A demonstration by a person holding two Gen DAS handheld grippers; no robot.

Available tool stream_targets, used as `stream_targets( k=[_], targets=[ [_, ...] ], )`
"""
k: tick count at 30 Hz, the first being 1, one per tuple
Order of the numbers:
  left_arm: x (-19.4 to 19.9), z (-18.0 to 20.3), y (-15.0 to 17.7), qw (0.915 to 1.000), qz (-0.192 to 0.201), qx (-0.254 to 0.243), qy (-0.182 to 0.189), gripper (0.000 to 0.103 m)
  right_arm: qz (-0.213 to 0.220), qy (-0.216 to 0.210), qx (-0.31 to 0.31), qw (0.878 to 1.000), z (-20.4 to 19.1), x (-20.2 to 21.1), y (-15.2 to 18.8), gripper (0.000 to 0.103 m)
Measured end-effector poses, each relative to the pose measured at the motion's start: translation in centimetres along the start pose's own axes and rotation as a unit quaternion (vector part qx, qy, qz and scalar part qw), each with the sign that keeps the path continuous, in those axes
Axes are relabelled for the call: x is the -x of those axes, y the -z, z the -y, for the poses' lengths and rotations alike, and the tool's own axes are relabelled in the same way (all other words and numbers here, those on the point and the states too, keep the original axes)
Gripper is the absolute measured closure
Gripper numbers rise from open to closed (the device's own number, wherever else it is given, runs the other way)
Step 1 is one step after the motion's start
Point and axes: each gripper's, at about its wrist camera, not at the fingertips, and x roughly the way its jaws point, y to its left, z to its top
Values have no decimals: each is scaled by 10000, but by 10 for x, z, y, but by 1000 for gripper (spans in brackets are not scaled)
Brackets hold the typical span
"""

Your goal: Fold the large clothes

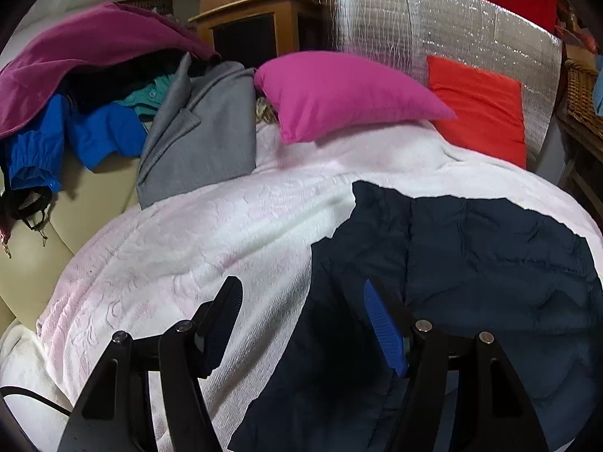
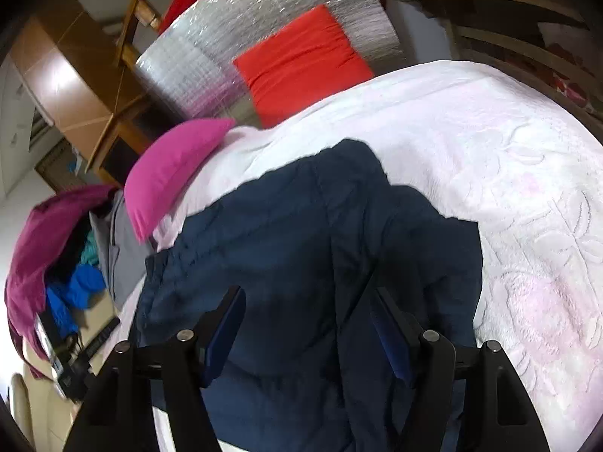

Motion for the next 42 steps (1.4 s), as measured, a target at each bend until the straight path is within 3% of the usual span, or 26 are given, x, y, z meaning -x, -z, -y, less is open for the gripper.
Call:
stream_targets(
  k=[6, 17, 32, 37, 39, 42],
  targets=[
    [8, 3, 0, 9998, 209, -66, 37, 35, -624, 423, -68, 9971, 9, -27, 15, 35],
    [17, 3, 2, 9992, 382, -116, 39, 35, -731, 581, 137, 9955, 6, -43, 19, 33],
    [17, 2, 5, 9986, 380, -352, -103, 34, -565, 348, 375, 9971, -2, -47, 28, 9],
    [9, -8, 2, 9993, 88, -149, 318, 30, -720, -86, 151, 9973, 4, -34, 20, 9],
    [5, -18, 0, 9976, -65, 93, 690, 27, -498, -378, -93, 9980, 14, -17, 14, 9],
    [-2, -28, -2, 9937, -224, 293, 1057, 26, -159, -415, -292, 9986, 34, 6, 5, 9]
  ],
)
